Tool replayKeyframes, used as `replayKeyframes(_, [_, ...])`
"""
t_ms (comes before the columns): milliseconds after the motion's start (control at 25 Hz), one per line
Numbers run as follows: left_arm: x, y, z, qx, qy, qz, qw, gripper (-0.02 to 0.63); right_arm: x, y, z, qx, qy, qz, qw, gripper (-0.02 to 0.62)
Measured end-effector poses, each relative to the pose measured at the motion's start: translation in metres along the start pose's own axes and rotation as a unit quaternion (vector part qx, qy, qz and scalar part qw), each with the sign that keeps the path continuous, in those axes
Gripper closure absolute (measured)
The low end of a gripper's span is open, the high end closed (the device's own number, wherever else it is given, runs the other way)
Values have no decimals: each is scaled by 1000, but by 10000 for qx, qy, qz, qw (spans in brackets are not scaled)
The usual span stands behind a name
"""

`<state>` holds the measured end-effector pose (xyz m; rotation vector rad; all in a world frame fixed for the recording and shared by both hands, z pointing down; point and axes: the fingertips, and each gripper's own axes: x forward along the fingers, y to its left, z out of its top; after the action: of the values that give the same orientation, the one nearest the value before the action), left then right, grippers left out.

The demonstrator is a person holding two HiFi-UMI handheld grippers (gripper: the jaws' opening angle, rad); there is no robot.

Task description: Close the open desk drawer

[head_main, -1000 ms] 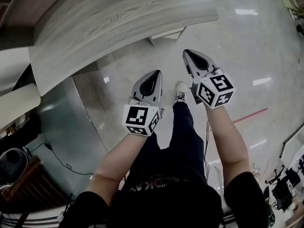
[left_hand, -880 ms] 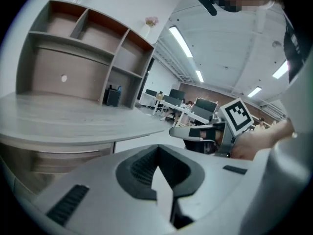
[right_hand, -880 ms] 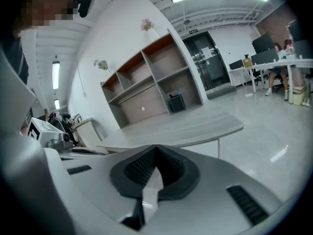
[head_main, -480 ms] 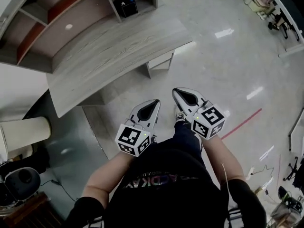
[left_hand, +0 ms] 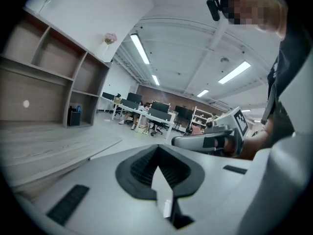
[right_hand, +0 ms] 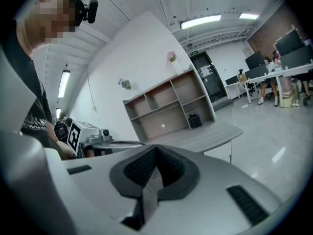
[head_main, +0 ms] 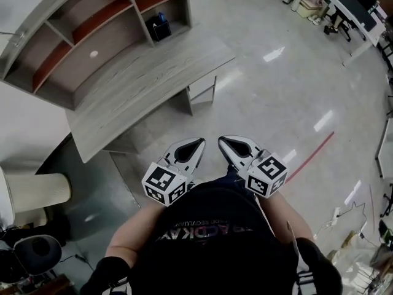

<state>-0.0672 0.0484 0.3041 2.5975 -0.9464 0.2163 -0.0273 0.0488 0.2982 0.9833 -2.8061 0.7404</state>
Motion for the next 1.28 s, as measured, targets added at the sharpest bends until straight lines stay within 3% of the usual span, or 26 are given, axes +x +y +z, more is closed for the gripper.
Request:
replayKeyframes(360, [-30, -26, -16, -266, 25, -177, 9995, 595, -22, 46, -24, 57, 92, -19, 9999, 578])
replayKeyframes(680, [-26, -44, -25, -152, 44, -153, 9998, 595, -35, 53, -44, -7, 343, 104, 9994, 578])
replayKeyframes(1280, [-43, -28, -35, -311, 46, 67, 9995, 595, -19, 60, -56, 116, 405, 249, 9988, 578])
